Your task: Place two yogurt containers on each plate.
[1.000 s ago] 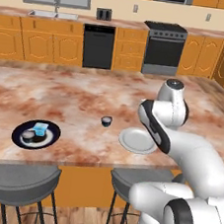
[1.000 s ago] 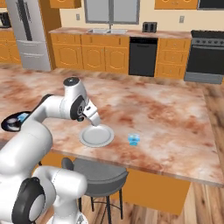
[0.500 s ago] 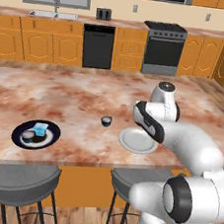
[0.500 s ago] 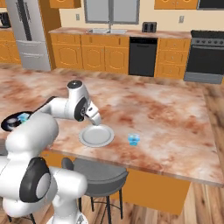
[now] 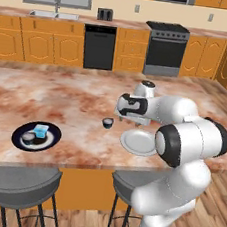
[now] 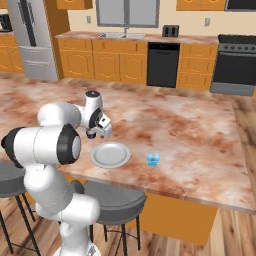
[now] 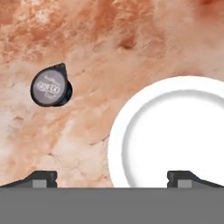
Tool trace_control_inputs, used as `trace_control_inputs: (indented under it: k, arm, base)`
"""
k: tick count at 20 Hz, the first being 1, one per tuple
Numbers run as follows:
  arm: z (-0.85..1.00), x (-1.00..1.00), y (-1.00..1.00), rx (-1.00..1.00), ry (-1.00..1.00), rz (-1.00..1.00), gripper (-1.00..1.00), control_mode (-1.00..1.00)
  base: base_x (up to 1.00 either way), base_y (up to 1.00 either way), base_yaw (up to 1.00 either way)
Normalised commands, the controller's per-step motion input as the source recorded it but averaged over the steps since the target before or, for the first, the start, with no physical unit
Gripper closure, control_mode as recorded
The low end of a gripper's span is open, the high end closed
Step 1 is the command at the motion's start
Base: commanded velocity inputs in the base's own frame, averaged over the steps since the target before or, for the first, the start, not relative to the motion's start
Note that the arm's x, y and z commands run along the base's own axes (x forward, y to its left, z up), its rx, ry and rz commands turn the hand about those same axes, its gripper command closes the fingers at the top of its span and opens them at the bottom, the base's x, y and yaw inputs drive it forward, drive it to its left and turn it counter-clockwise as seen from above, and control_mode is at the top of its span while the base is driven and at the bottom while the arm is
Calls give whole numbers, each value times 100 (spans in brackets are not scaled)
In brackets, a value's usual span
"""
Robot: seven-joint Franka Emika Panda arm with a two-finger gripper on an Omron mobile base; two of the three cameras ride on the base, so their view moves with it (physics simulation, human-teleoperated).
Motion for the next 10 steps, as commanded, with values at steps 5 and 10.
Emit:
trace_control_inputs:
  k: [5, 10]
  arm:
    - [-4, 81, 70, -9, 16, 0, -100, -100]
    - [-33, 54, 46, -5, 9, 0, -100, -100]
  base:
    - [0, 0, 0]
    - [0, 0, 0]
